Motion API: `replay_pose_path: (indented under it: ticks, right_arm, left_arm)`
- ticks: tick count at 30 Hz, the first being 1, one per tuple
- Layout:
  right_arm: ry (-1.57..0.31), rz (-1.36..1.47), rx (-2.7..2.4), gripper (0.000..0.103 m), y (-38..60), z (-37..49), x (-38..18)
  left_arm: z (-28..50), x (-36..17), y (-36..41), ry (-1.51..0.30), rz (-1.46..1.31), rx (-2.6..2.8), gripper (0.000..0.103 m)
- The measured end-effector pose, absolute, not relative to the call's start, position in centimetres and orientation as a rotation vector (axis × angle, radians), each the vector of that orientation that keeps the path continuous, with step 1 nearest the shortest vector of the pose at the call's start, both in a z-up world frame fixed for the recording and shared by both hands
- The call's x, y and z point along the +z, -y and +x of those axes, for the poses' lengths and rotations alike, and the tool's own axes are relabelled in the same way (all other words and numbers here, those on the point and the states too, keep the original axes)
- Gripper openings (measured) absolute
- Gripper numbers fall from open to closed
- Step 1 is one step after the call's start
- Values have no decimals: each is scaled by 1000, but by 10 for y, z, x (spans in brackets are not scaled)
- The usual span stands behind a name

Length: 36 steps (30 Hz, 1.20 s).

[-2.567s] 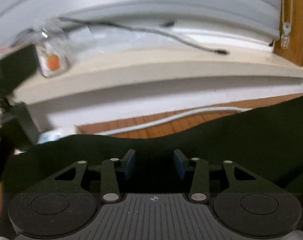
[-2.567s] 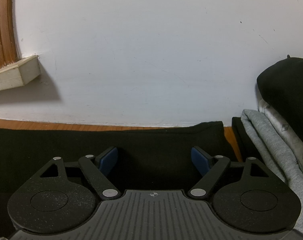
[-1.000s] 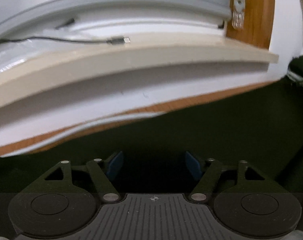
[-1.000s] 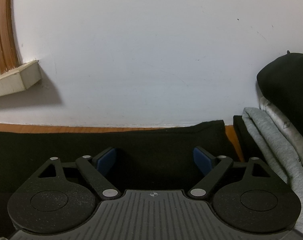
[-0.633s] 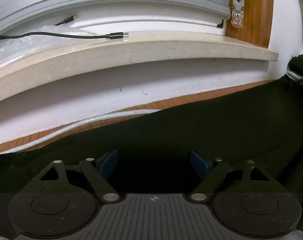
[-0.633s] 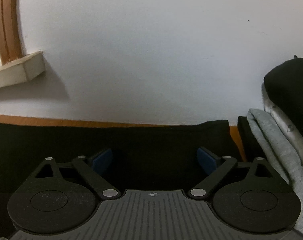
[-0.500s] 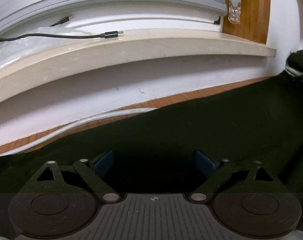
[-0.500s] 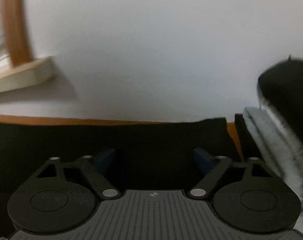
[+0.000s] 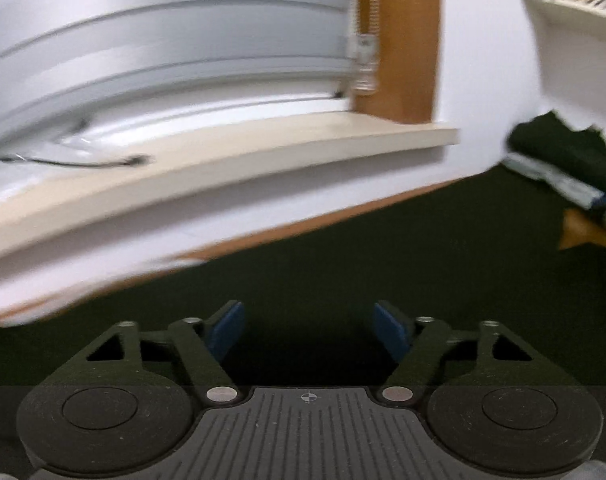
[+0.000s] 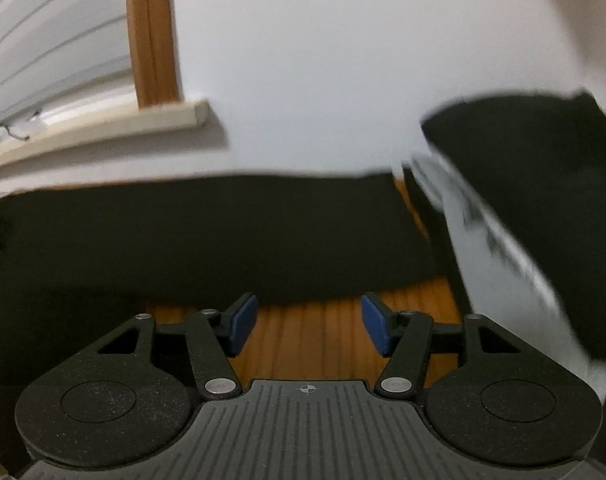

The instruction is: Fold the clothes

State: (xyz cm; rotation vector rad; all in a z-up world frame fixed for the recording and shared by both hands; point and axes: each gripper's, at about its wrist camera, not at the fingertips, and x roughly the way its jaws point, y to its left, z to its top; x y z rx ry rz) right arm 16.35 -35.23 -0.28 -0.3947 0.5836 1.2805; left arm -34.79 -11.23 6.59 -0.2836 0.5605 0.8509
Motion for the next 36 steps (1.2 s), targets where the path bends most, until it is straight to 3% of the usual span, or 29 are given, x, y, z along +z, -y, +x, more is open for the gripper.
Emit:
replay_pose_path:
  ticks: [4, 6, 15, 18, 21, 22, 23, 27, 31, 34, 36]
  right_arm:
    - [-604, -407, 1288, 59, 359, 155, -30]
    - [-610, -400, 1297, 63, 366, 150, -36]
    - [-597, -394, 1371, 66, 343, 155, -36]
    - [-569, -408, 1381, 63, 323, 149, -37]
    - [-547, -395, 1405, 33, 318, 146, -34]
    - [-513, -380, 1375, 6, 311, 144, -32]
    - [-481, -365, 1345, 5, 307, 142, -29]
    - [-456, -275, 1342, 3, 340, 144, -13]
    - [-480, -303, 1303, 3, 359, 151, -18]
    - [-511, -276, 1311, 12, 360, 159, -20]
    - [-513, -267, 1318, 33, 344, 163, -22]
  left_arm:
    - [-318, 51, 147, -545, -279, 766, 37]
    - [-310, 45, 160, -522, -309, 714, 32]
    - [-274, 24, 203, -589, -302, 583, 31]
    - [-270, 19, 200, -617, -304, 586, 38]
    - [-264, 16, 196, -643, -292, 581, 42]
    - [-261, 15, 194, -647, -290, 581, 46]
    - [-259, 14, 193, -650, -287, 581, 48]
    - [-254, 13, 187, -658, -277, 571, 57]
    - [-247, 12, 180, -664, -269, 558, 58]
    - [-247, 12, 172, -653, -305, 544, 60]
    - [-249, 12, 171, -648, -317, 541, 58]
